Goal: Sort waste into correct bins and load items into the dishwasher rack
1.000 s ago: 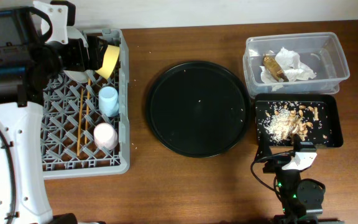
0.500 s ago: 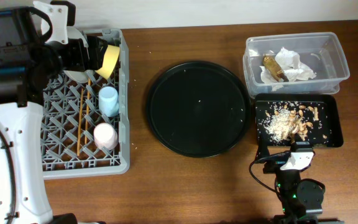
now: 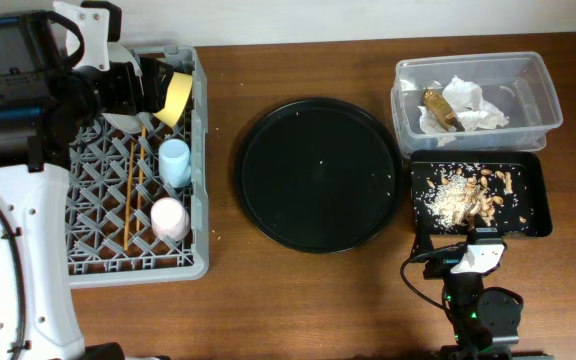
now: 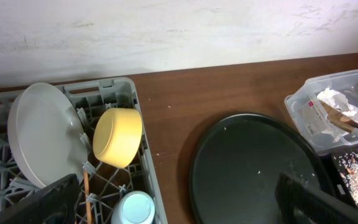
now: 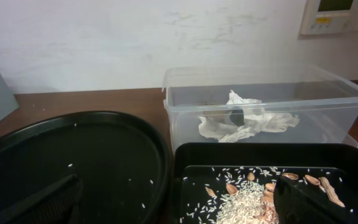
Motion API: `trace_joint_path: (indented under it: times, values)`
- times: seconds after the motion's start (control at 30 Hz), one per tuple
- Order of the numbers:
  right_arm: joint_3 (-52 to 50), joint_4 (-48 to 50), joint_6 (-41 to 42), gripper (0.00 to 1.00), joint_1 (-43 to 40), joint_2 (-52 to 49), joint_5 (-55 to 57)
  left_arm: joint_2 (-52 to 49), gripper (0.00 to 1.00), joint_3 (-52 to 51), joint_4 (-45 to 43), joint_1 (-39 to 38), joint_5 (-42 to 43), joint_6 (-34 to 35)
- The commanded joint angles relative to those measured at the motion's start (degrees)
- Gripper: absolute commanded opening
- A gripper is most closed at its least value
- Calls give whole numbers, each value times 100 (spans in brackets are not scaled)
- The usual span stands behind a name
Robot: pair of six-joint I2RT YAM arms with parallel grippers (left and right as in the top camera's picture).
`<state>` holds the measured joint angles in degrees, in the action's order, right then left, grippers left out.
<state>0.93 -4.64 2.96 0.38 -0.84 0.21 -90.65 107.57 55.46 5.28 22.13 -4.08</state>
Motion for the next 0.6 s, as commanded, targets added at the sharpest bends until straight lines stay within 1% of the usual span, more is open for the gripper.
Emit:
trace_joint_path:
  times: [0.0,0.17,0.3,0.37,0.43,0.47,0.5,0.57]
  values:
    - [-61,4,-17,98,37,55,48,-28,99,-22,-13,13,61,-33]
    - [-61,4,-17,99,37,55,48,-28,99,-35,-11,17,42,-33]
    - [-61,4,-17,99,37,55,48,269,99,-68,352,-28,-787,-94]
    - [-61,4,-17,99,37,55,48,457,99,-192,459,-44,-844,-522]
    - [-61,7,-17,98,37,55,48,804,99,-592,269,-136,-844,-1239]
    - [-61,7,-17,98,37,52,48,962,99,-807,109,-162,-844,-1408]
    - [-61,4,-17,98,37,55,48,1285,99,-1279,-245,-190,-846,-1486]
    - [-61,7,-17,99,37,55,48,1703,99,-1941,-752,-186,-844,-1405]
